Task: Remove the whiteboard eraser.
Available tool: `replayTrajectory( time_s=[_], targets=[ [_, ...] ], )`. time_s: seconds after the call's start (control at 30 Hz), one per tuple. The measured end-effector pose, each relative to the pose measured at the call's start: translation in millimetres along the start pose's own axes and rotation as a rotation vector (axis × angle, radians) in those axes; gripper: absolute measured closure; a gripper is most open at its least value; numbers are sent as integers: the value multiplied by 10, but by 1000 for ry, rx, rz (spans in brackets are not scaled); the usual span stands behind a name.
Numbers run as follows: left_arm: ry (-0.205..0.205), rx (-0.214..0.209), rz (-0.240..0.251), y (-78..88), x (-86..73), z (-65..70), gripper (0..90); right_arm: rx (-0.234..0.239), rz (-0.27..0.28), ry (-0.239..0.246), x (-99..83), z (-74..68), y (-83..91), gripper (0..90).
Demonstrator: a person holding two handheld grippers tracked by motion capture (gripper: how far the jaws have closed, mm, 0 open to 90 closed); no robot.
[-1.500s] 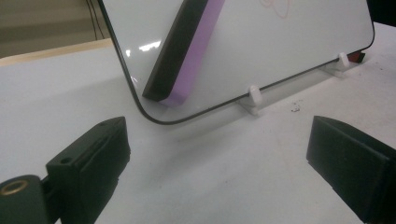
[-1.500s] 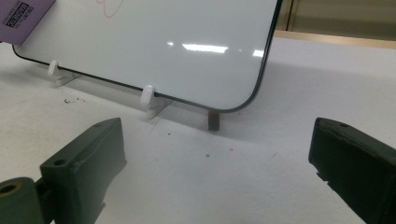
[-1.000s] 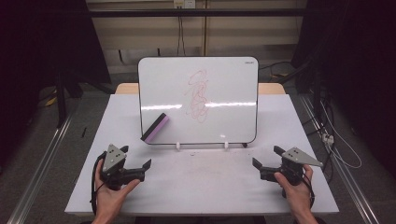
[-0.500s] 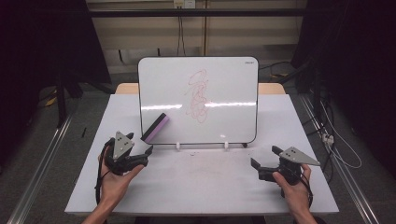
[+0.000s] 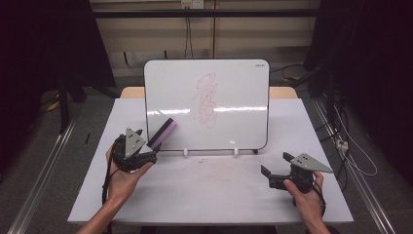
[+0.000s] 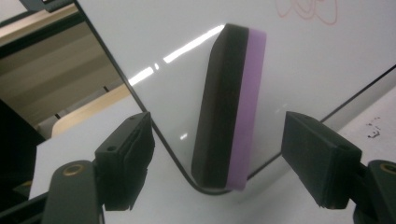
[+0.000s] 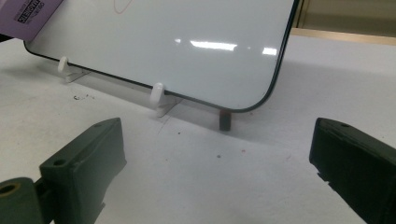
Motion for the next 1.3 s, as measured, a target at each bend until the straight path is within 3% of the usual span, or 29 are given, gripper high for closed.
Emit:
replayTrajectory(
  time_s=[0.07,0.2,0.33,0.67,0.97,1.3],
  targets=[
    [4,-3,-3,-37,20,12,270,0,-1,5,0,-2,3,30],
    [-32,-25,-41,-124,-18,55,311,-3,0,2,2,-2,0,30],
    [-46,-1,-49,-165,-51,59,336,-8,0,3,0,3,-1,30],
    [-63,7,-95,-214,-130,48,419,-3,-4,4,-4,-12,-9,30],
    [-78,-16,-97,-252,-160,97,582,-6,-7,6,-8,-7,-8,31],
    [-94,0,-83,-251,-165,131,618,-1,-10,7,-11,-10,-14,31]
  ],
)
Point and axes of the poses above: each handheld gripper's, and its own axes: y roughly backward along the jaws, x roughly out of its top, z roughly to its right, the point moved 6 cm from there along -y, roughly forward along the jaws, and after that the axes turned 8 degrees about x, right-handed, at the moved point
